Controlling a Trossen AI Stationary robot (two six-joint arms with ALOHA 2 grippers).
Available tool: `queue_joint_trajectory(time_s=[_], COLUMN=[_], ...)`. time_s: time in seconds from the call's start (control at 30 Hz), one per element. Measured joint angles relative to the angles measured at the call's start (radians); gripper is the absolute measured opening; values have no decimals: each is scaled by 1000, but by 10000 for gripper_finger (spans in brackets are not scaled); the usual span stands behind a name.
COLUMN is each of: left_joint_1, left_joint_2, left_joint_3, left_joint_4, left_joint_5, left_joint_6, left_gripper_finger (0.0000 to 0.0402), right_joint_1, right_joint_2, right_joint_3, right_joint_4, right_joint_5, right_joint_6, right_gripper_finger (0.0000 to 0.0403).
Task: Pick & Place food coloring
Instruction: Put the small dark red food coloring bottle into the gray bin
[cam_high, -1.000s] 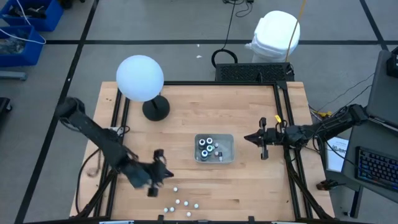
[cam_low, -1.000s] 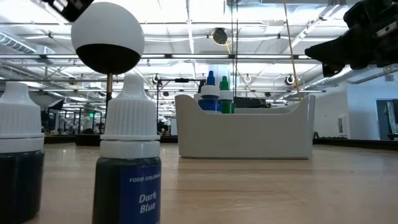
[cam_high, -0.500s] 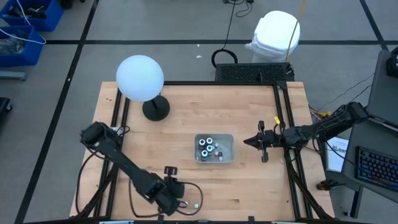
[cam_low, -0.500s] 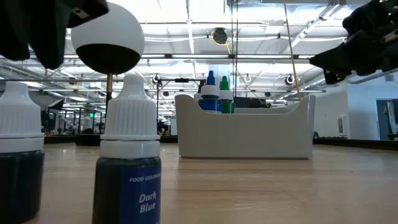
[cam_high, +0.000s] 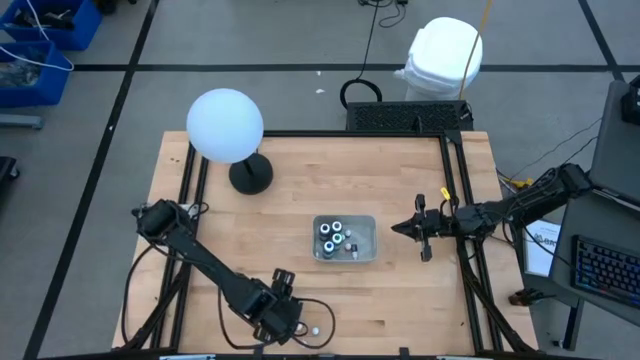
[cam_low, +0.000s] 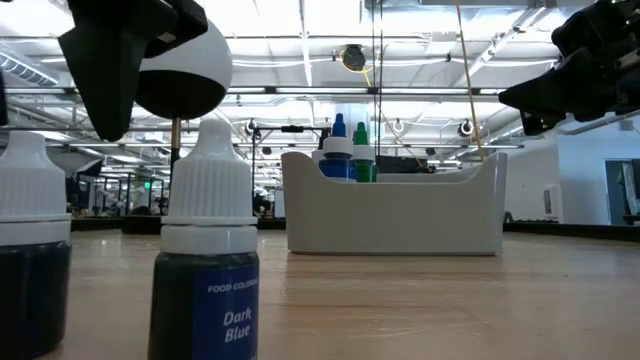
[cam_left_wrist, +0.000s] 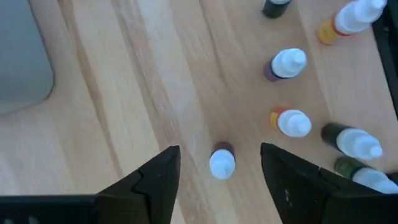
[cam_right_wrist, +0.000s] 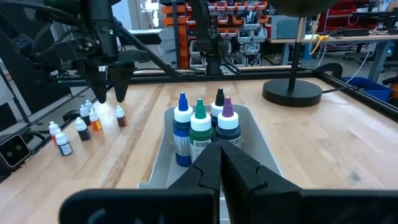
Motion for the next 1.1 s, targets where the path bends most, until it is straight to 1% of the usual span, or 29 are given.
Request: queue_joint_trajectory(time_s=[0.13, 0.3, 0.43, 0.6, 0.77, 0.9, 1.1], left_joint_1=[15, 23, 23, 21, 23, 23, 23], left_joint_2=[21, 18, 18, 18, 32, 39, 43], left_joint_3=[-17, -36, -37, -37, -37, -37, -37], left_joint_4=[-3, 0, 2, 7, 15, 19, 20], left_joint_5=[35, 51, 88, 80, 101, 84, 87], left_joint_6=[-21, -16, -17, -17, -31, -22, -1], left_gripper_finger=[228, 228, 228, 228, 228, 227, 227], right_joint_1=[0, 0, 0, 0, 0, 0, 0], right_joint_2=[0, 1, 1, 1, 2, 2, 3], right_joint_3=[0, 0, 0, 0, 0, 0, 0], right_joint_4=[0, 0, 0, 0, 0, 0, 1], right_joint_5=[0, 1, 1, 2, 2, 2, 2], right_joint_6=[2, 2, 2, 2, 2, 2, 2], right_gripper_finger=[0, 0, 0, 0, 0, 0, 0])
